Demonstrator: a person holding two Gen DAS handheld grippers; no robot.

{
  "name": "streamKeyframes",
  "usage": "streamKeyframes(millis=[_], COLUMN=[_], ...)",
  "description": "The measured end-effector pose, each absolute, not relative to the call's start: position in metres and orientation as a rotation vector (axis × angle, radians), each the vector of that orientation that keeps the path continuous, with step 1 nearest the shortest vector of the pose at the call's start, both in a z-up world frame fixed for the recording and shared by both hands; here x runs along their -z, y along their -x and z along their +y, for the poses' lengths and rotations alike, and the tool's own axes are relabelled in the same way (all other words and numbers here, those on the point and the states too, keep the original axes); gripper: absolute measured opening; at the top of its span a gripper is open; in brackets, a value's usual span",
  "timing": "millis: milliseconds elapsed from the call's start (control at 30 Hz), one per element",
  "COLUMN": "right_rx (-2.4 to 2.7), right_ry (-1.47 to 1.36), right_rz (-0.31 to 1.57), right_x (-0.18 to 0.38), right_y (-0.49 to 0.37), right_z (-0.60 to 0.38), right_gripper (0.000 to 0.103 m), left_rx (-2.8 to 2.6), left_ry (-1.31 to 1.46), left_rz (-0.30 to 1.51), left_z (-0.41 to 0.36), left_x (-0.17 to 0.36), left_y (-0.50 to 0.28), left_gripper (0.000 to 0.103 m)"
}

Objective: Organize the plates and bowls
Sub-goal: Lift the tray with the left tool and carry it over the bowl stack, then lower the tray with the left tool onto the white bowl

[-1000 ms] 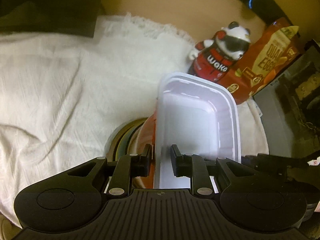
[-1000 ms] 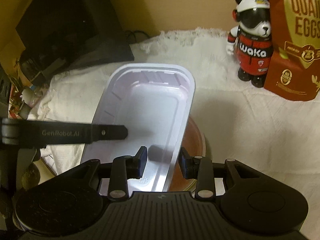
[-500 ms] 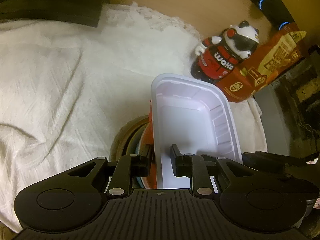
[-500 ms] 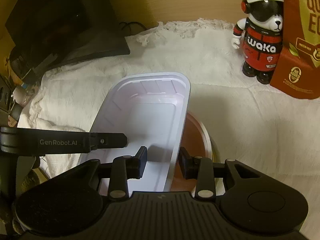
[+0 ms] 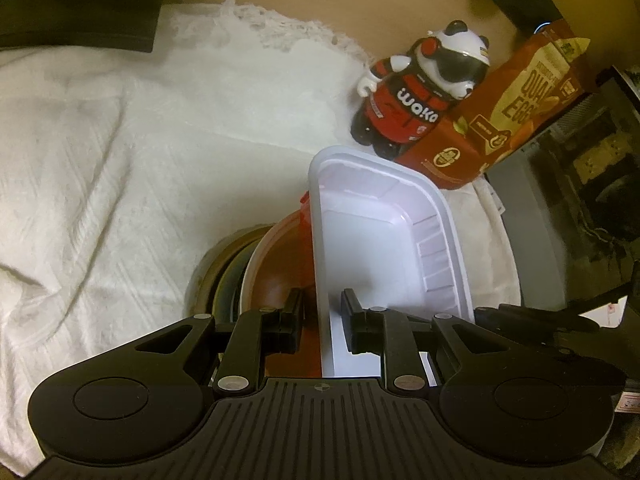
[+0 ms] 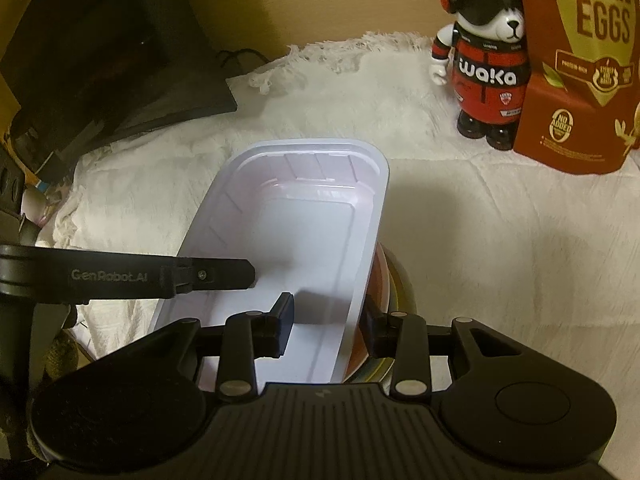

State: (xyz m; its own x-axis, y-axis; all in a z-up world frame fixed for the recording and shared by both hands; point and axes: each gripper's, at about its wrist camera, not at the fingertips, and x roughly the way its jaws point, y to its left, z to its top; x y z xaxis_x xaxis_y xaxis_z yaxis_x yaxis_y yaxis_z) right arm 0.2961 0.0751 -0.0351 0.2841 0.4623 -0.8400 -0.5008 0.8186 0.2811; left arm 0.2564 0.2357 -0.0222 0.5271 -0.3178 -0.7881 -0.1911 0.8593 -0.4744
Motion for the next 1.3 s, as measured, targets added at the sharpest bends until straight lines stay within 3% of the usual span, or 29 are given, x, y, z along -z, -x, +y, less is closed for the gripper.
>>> streamKeyframes(millis=[1300], right_rx=[-0.650], right_ry=[0.009], right_rz=[1.097], right_x=[0.029], right_y=[-0.300], right_z=[0.076], right_gripper=[0.036], left_rx=[0.058], left_ry=[0.608], left_rz=[1.015], left_z=[0.250], left_x=[0.014], left_y=[-0.253], left_gripper=[0.023])
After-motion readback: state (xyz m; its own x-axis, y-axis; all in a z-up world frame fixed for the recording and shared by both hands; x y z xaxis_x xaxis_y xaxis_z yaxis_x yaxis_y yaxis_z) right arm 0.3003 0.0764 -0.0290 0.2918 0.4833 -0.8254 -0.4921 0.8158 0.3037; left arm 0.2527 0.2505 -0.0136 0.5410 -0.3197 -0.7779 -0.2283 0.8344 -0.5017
